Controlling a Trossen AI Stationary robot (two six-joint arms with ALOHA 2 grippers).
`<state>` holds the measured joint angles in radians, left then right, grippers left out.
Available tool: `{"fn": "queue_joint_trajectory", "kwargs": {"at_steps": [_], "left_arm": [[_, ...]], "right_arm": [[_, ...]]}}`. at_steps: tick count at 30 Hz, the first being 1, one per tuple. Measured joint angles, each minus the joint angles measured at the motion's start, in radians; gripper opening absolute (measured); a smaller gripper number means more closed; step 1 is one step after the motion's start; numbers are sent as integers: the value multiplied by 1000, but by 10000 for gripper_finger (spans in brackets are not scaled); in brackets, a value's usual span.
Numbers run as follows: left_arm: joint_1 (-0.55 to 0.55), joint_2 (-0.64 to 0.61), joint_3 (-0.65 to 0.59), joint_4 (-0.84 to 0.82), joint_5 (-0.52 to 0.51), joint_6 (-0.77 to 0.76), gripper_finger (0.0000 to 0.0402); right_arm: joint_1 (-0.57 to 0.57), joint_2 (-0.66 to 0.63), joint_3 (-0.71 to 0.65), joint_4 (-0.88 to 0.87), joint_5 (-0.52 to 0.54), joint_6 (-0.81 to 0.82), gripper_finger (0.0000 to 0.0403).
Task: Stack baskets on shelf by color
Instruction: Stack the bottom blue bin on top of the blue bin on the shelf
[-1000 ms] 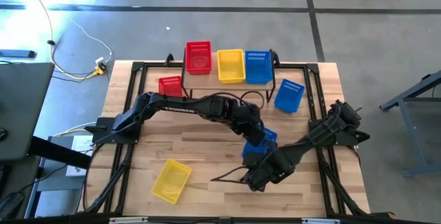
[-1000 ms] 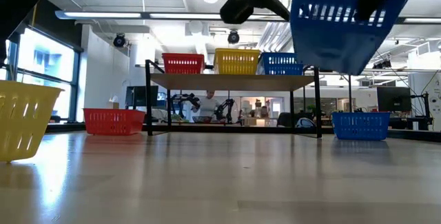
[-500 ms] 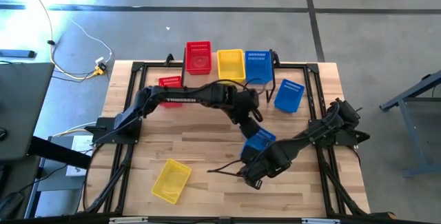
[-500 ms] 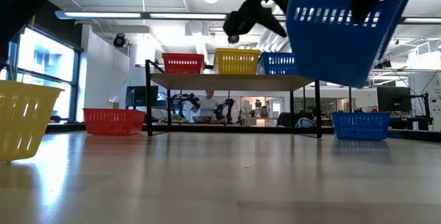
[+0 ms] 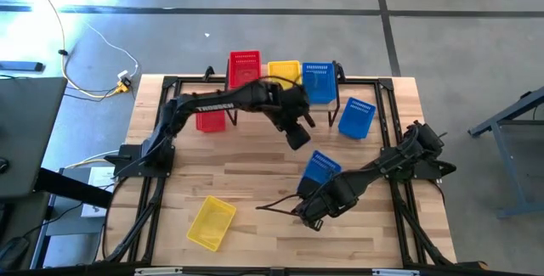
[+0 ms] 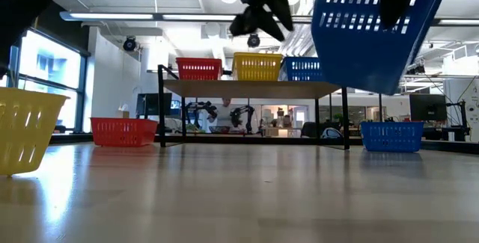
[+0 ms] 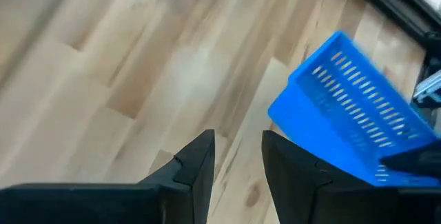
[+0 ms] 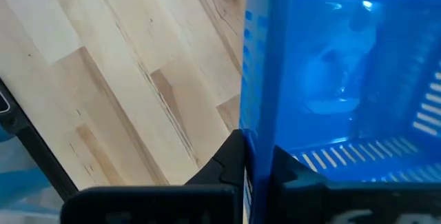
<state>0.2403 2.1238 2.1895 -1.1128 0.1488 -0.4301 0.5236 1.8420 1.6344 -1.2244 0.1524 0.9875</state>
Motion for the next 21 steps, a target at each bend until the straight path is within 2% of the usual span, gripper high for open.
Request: {"fn": "queue_joint_trajectory", "kwargs": {"at_steps": [10, 16, 21], "left_arm": [[15, -139, 0, -127, -29, 122, 111], [14, -218, 0, -262, -100, 211, 111], [18, -282, 0, -294, -138, 255, 111]], "right_arm": [[-16, 0, 1, 0, 57, -49, 0], [-46, -7, 1, 5, 136, -107, 0], [-86, -50, 1, 8, 213, -161, 0]]}}
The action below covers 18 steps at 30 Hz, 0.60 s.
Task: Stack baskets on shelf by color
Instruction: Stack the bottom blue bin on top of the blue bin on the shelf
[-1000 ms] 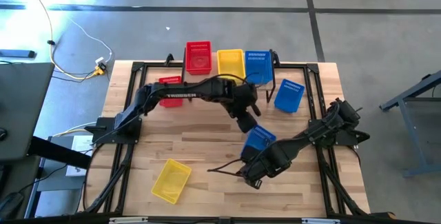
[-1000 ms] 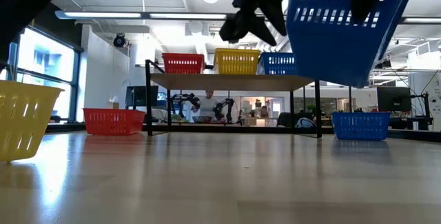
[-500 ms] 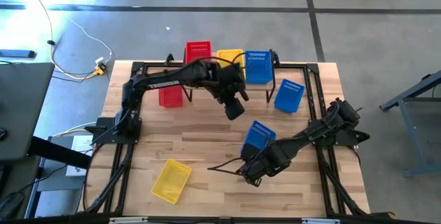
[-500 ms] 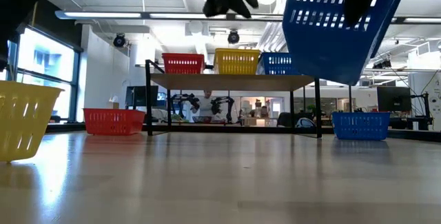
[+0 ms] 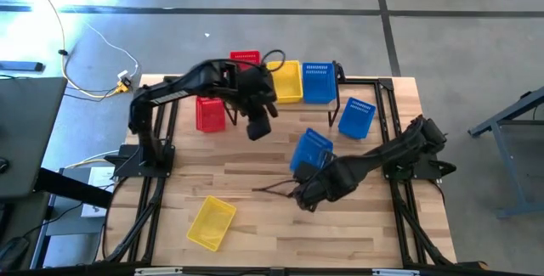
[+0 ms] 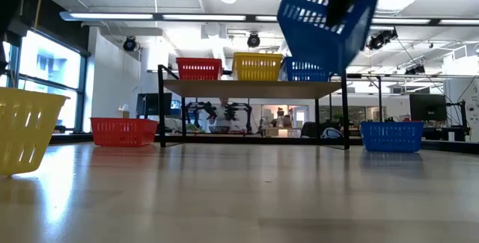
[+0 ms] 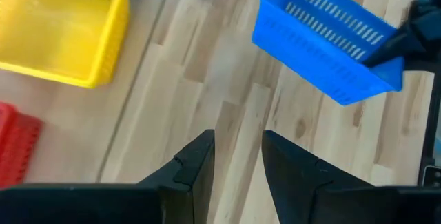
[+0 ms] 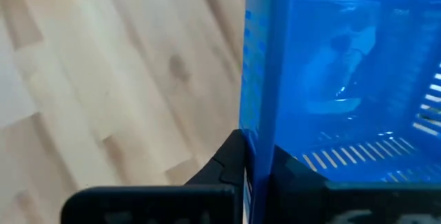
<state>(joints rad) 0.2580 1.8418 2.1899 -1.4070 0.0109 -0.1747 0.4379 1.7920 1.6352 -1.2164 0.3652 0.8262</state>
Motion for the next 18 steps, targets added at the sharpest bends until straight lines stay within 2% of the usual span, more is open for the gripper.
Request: {"fn": "queue_joint_trajectory", "kwargs": {"at_steps": [10, 18], "left_arm": [[50, -87, 0, -36, 2, 30, 111], [115, -103, 0, -89, 4, 32, 110]], "right_arm": [[-113, -122, 0, -7, 105, -240, 0], [-242, -237, 0, -9, 182, -544, 0]]}}
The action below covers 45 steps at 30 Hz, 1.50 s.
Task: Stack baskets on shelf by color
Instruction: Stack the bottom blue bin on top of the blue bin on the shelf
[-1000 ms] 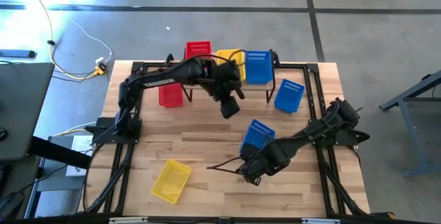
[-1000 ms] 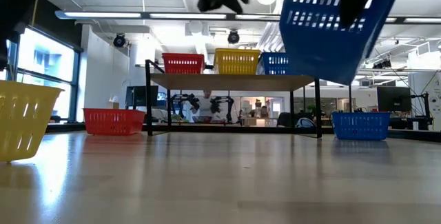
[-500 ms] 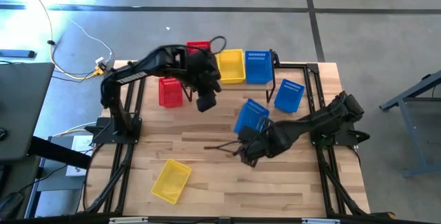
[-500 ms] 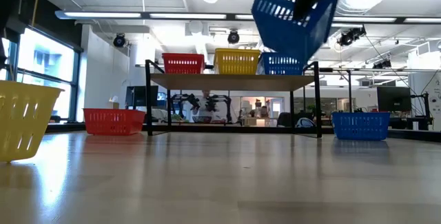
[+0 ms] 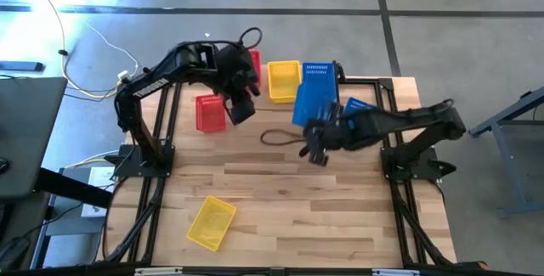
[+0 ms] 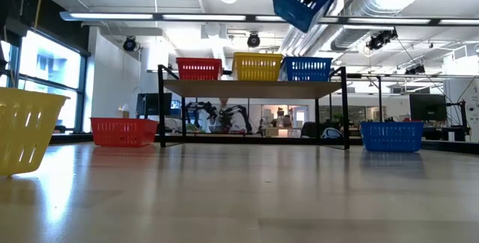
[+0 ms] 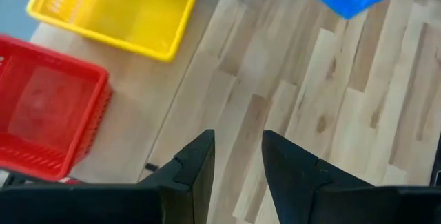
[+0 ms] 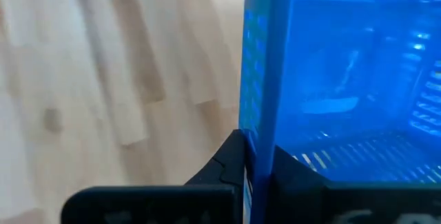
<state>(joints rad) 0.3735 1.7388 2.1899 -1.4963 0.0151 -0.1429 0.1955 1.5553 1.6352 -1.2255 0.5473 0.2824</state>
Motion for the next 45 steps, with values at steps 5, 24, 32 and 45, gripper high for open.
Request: {"fn": "queue_joint_trajectory", "kwargs": {"at_steps": [5, 24, 32, 45], "left_arm": [[37, 0, 0, -16, 17, -3, 110], [112, 0, 0, -55, 68, -56, 110], [110, 0, 0, -56, 67, -67, 110], [110, 0, 0, -56, 67, -64, 110]], "right_arm": [[-94, -58, 0, 1, 34, -206, 0], [-481, -69, 0, -21, -195, -663, 0], [-556, -53, 0, -14, -263, -737, 0], [-575, 30, 0, -58, -283, -733, 0]]}}
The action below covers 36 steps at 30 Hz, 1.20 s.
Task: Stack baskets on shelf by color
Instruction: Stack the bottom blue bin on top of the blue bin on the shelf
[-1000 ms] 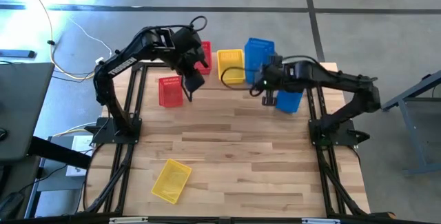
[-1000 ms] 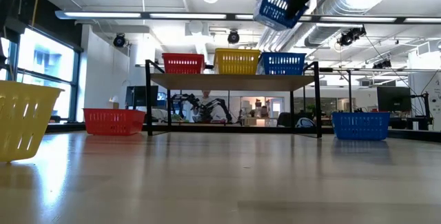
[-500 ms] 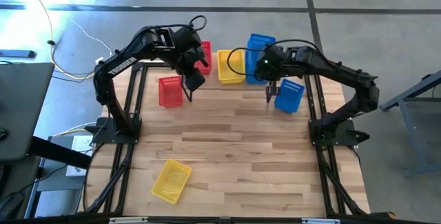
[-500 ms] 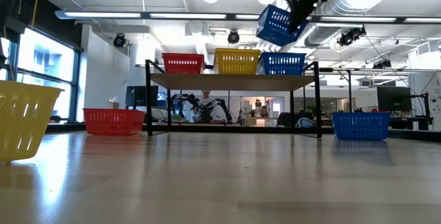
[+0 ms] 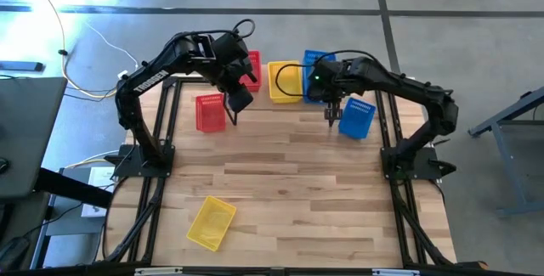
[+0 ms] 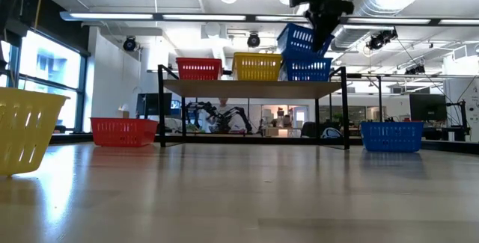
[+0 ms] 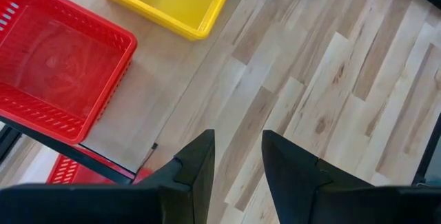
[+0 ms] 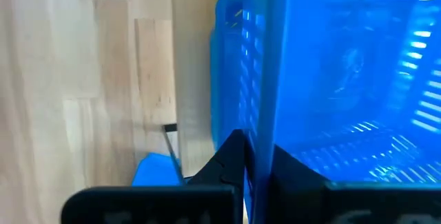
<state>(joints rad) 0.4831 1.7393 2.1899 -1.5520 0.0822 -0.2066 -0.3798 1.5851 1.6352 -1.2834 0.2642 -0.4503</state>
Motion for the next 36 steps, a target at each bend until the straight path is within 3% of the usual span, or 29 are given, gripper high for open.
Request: {"fn": "queue_joint_trajectory", "kwargs": {"at_steps": [15, 23, 36], "left_arm": [[0, 0, 0, 0, 0, 0, 110], [0, 0, 0, -1, 0, -49, 110], [0, 0, 0, -20, 0, -52, 110]], "right_arm": [[-2, 56, 0, -13, 25, 5, 0], [-5, 57, 0, -39, 92, 16, 0], [-6, 57, 0, -44, 55, 32, 1]]}}
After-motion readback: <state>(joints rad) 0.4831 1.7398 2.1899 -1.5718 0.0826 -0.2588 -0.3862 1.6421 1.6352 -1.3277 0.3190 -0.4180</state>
